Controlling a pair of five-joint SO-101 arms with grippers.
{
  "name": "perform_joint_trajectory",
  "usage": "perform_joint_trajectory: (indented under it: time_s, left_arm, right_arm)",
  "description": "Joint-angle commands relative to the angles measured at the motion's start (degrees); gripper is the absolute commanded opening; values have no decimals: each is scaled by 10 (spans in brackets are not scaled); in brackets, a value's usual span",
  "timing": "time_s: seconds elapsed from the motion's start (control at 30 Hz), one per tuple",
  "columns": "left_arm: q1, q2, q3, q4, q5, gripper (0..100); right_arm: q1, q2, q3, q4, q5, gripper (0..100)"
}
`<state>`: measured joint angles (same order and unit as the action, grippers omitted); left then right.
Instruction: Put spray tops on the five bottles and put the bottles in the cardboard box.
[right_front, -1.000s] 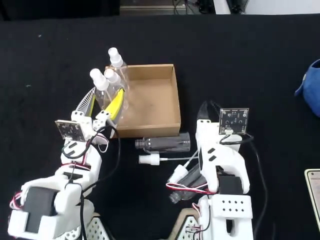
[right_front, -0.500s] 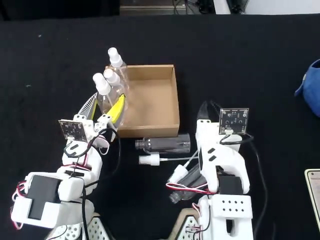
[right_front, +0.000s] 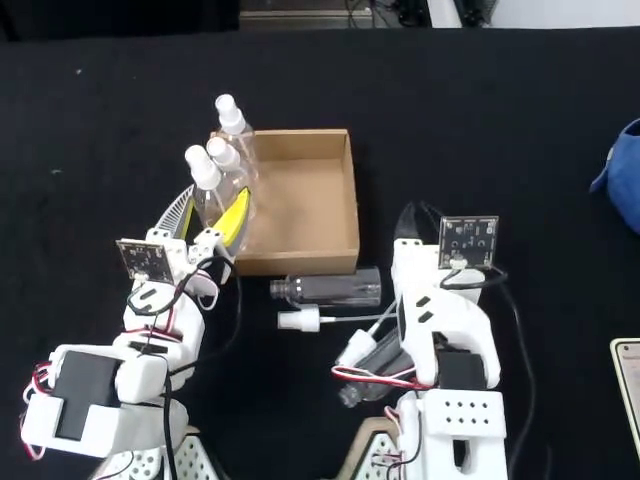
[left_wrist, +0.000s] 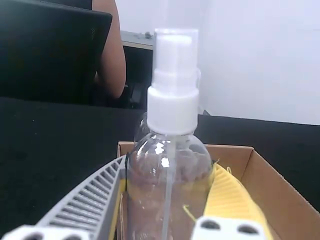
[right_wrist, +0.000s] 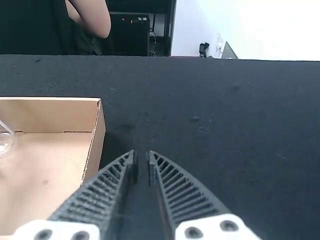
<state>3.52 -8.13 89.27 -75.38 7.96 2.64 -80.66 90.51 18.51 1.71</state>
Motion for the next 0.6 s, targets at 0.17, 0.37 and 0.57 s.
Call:
perform_joint_trajectory:
  time_s: [0.17,0.37,0.57]
  left_arm:
    - [6,2,17,-8,6,30]
    - [2,2,32,-9,5,30]
    - [5,2,36,-9,5,30]
  right_arm:
    - [5,-21,-4,-22,7,15]
    - [5,-21,-3,-22,7,15]
    - [5,-21,-3,-22,7,15]
